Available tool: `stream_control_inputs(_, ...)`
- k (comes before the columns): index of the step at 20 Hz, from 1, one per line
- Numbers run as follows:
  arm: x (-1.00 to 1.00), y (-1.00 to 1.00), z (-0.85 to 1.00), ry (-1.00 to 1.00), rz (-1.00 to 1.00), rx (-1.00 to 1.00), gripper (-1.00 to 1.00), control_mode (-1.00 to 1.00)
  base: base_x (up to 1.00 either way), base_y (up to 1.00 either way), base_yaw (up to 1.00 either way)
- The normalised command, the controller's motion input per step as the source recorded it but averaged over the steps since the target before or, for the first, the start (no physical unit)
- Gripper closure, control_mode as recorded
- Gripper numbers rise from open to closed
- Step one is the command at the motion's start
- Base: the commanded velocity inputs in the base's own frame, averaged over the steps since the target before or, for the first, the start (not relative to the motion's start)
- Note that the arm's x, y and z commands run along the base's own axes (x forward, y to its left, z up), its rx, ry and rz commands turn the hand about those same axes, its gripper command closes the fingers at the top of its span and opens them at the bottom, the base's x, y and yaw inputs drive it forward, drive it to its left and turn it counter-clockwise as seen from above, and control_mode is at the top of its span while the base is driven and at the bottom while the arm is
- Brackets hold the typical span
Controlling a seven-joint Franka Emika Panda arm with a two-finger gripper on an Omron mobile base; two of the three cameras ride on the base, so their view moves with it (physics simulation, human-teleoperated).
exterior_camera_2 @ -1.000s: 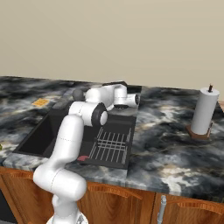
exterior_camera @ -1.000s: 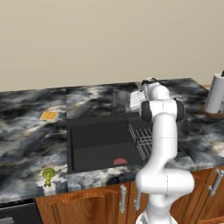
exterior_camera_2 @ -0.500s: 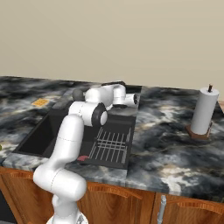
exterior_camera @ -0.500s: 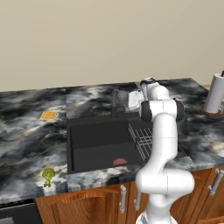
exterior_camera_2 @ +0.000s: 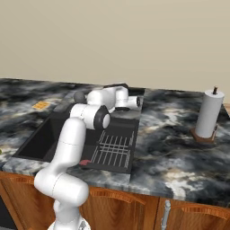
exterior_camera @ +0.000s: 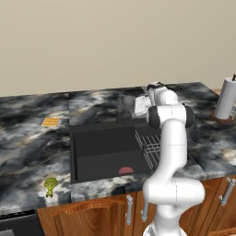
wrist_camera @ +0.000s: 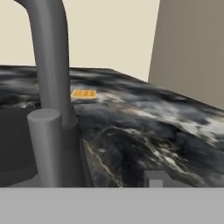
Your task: Turn on the sink faucet. Then move the broccoli from the counter to the sink. Turn off the sink. Move the vegetable from the sink to the pot next to the stove. Finally move the pot to the rear left burner.
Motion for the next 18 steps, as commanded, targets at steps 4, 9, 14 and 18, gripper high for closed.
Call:
stream_control_inputs(4,0.0,0.02,-0.03,0.0,-0.01,-0.01,1.0,-1.0,0.0,0.0,0.0)
stream_control_inputs(9,-0.05,0.0,0.0,0.0,-0.21,0.0,1.0,-1.0,0.0,0.0,0.0)
stream_control_inputs(14,0.0,-0.02,-0.02,0.0,-0.37,0.0,1.0,-1.0,0.0,0.0,0.0)
stream_control_inputs(18,0.0,-0.05,-0.06,0.02,-0.33,0.0,1.0,-1.0,0.0,0.0,0.0)
